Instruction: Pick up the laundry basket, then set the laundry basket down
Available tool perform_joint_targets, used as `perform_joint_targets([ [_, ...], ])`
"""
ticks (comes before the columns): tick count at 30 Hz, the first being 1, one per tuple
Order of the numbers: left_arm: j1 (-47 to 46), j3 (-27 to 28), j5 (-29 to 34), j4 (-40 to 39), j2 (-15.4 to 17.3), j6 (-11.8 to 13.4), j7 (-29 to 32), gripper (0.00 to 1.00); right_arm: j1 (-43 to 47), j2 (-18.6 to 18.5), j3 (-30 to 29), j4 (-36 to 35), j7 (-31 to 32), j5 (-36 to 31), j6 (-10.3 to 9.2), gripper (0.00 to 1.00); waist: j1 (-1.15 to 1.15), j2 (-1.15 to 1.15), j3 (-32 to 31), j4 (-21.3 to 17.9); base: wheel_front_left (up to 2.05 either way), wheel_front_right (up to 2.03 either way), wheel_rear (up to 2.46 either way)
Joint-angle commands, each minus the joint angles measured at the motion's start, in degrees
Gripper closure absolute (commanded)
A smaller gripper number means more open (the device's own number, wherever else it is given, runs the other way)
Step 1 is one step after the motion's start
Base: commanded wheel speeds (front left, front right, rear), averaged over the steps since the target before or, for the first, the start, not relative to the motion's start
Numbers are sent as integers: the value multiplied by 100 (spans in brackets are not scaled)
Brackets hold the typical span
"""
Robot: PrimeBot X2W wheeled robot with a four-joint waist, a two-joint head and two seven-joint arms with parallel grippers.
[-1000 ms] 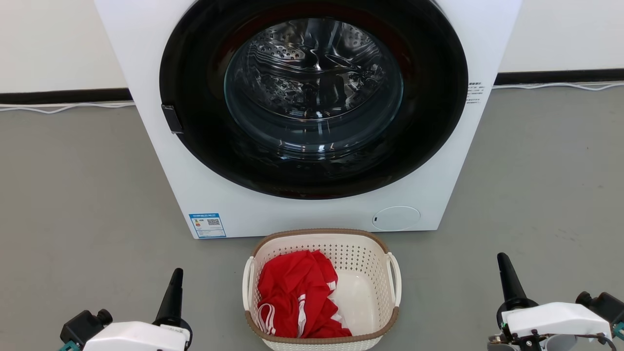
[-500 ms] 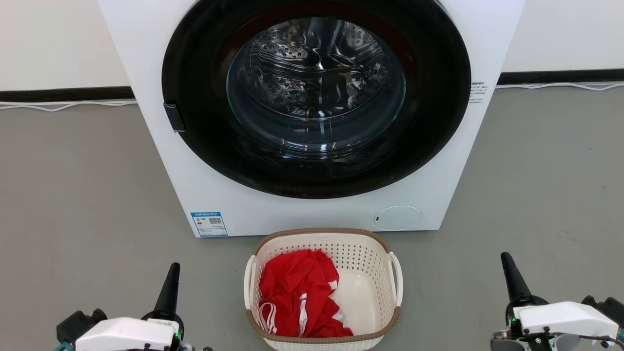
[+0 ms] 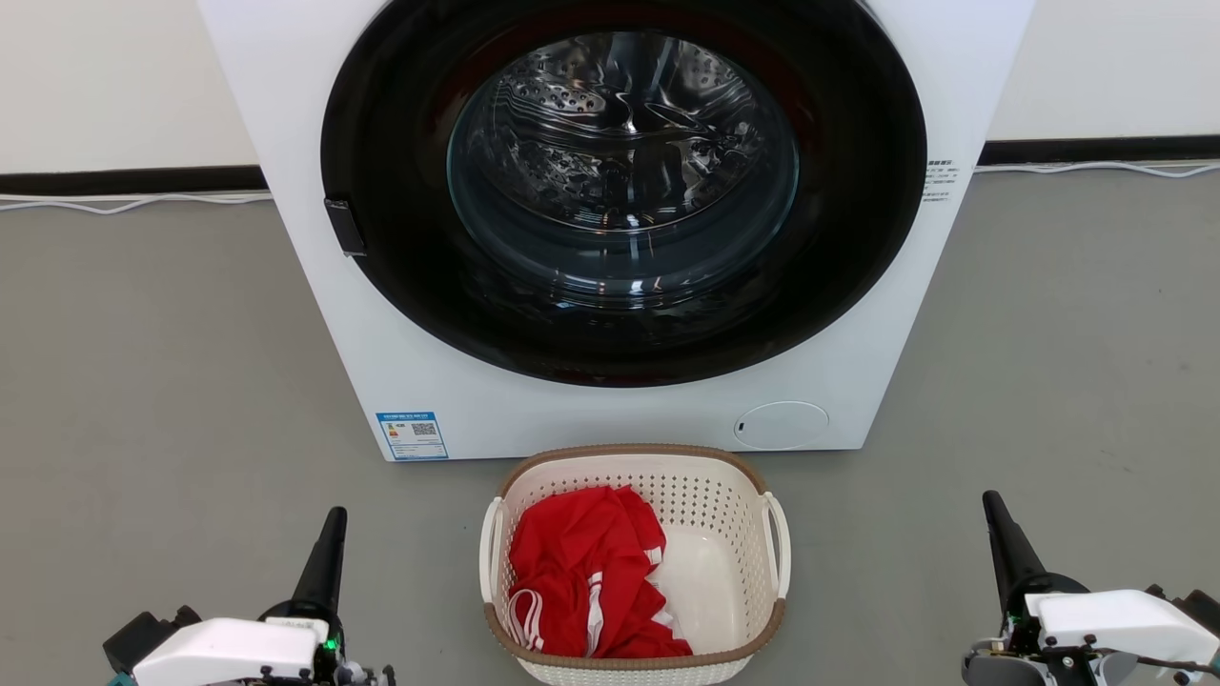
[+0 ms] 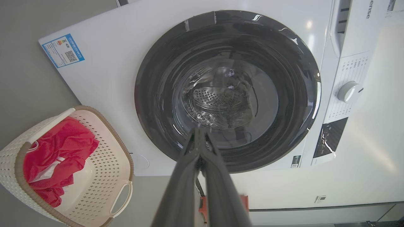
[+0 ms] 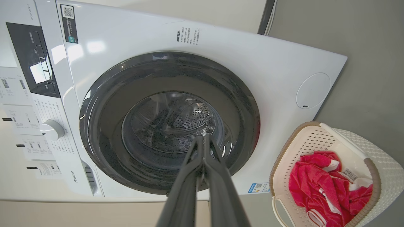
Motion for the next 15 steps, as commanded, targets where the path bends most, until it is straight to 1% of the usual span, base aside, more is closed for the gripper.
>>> perform_joint_targets([
  [1, -341, 168, -137, -184, 72, -55, 46, 100, -310, -17, 67, -204, 56, 115, 36, 100, 0, 0, 1, 1, 0, 0, 0],
  [15, -401, 272, -961, -223, 80, -63, 282, 100, -334, 1, -39, -261, 288, 937, 41, 100, 0, 0, 14, 32, 0, 0, 0],
])
